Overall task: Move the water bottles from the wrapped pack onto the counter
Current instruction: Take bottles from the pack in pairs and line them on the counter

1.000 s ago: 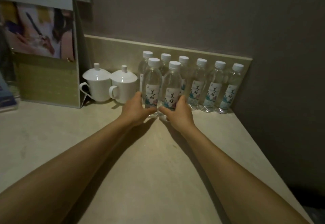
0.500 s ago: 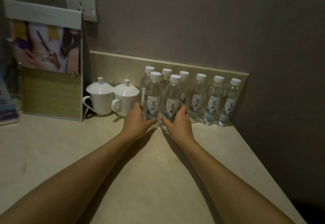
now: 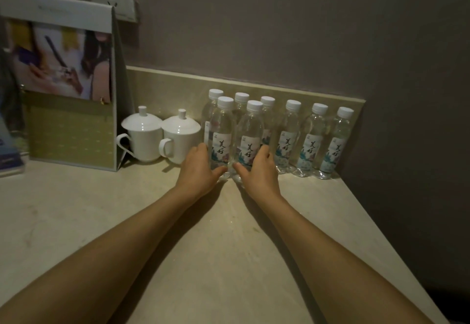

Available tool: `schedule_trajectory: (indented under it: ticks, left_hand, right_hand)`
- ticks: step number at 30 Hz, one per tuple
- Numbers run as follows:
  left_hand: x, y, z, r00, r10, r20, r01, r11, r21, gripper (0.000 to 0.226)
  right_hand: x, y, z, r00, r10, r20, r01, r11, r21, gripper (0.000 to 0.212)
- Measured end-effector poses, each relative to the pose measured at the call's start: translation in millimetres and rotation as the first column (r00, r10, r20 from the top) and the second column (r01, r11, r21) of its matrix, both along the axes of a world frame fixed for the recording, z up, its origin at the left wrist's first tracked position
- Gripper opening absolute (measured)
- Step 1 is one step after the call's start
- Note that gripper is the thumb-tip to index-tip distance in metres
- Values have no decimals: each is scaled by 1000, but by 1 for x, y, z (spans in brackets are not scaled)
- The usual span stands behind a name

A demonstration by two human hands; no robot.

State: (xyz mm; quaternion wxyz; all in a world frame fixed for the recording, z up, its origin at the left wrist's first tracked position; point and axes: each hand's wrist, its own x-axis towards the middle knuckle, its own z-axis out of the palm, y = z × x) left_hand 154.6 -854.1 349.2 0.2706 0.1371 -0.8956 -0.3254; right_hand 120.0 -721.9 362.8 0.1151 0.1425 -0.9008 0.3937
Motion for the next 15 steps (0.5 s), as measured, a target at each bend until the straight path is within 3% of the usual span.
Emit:
schedule_trajectory:
  ticks: [4, 10, 15]
  left_hand:
    - [0, -1, 2, 1000, 0, 30, 0, 1000, 4, 50]
    - [-2, -6, 10, 987, 72, 141, -36, 970, -242, 54]
    - [-3, -2, 13, 981, 84, 177, -35, 963, -267, 52]
  right_hand:
    - [1, -1, -2, 1000, -11, -12, 12, 1000, 11, 63]
    - [-5, 2, 0, 999, -11, -43, 12, 999, 39, 57]
    - [-1, 1, -7, 997, -19, -76, 23, 999, 43, 62]
